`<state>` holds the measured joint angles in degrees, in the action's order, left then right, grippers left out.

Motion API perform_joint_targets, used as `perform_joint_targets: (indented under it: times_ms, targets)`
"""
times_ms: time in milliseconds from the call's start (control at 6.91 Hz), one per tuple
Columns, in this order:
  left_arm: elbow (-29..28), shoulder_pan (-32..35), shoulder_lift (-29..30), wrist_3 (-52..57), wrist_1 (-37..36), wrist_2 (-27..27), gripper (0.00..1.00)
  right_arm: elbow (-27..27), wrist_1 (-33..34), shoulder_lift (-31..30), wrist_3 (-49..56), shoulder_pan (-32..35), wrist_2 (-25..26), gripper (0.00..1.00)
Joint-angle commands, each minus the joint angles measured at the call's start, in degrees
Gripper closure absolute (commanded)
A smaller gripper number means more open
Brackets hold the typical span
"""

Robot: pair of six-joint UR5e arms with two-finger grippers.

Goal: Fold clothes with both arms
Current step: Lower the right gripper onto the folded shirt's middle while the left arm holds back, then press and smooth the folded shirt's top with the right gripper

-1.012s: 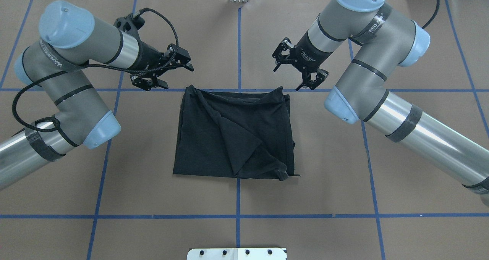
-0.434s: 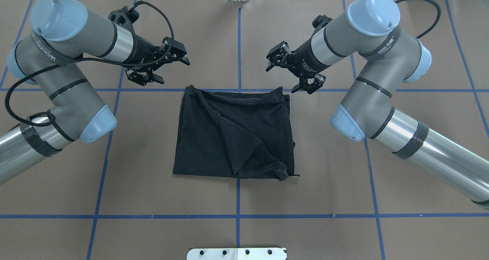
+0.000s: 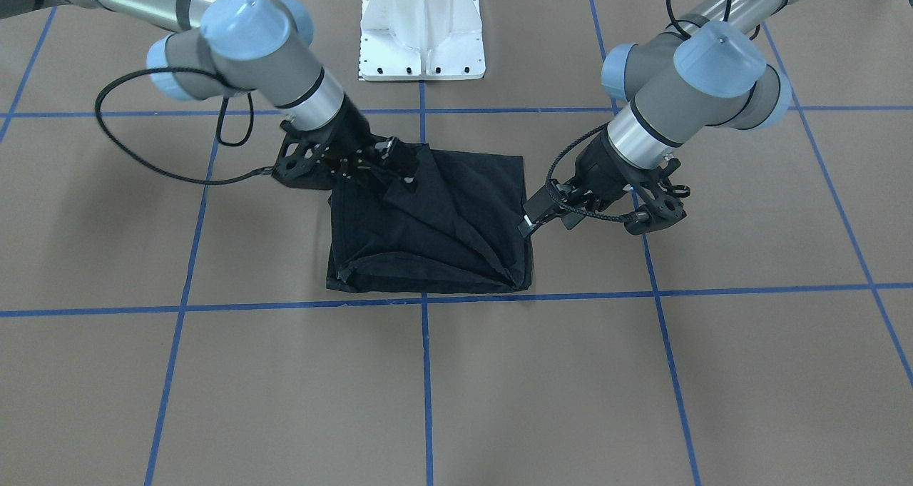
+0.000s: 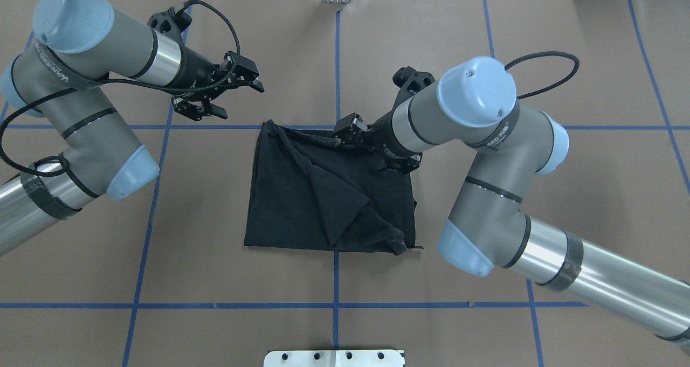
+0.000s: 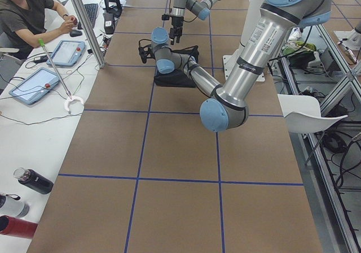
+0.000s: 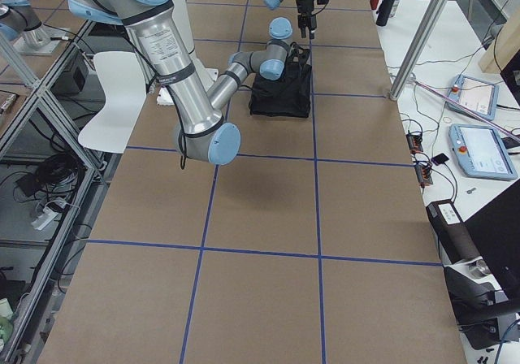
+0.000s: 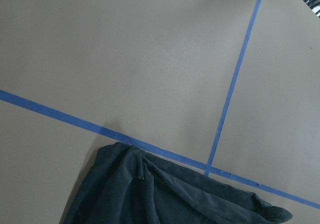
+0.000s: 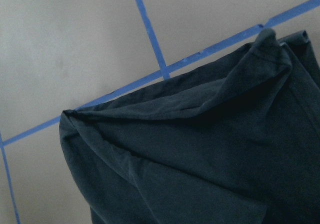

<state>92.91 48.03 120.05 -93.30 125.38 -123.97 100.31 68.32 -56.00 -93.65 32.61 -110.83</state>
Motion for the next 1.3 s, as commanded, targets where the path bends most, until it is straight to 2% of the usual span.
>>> perform_joint_targets:
  times_ms: [0,145,434,723,1157]
  targets:
    - [0.78,0.57,-2.61,2.92,-0.05,-0.04,0.01,5.59,13.97,2.45,11.68,-8.57,15.30,0.00]
    - [1.31,1.18,-4.28,4.87,-0.05,-0.04,0.01,4.99,16.73,4.04,16.78,-11.92,19.20,0.00]
    - [2.10,1.98,-6.40,5.50,-0.05,-0.13,0.01,4.37,16.85,3.53,31.27,-16.68,24.67,0.01]
    - [1.93,1.98,-6.85,5.50,-0.05,-0.13,0.01,1.74,17.64,4.06,40.69,-16.96,25.65,0.02]
    - [1.49,1.98,-6.93,5.50,-0.05,-0.13,0.01,-2.47,17.38,6.15,43.90,-16.96,26.18,0.09]
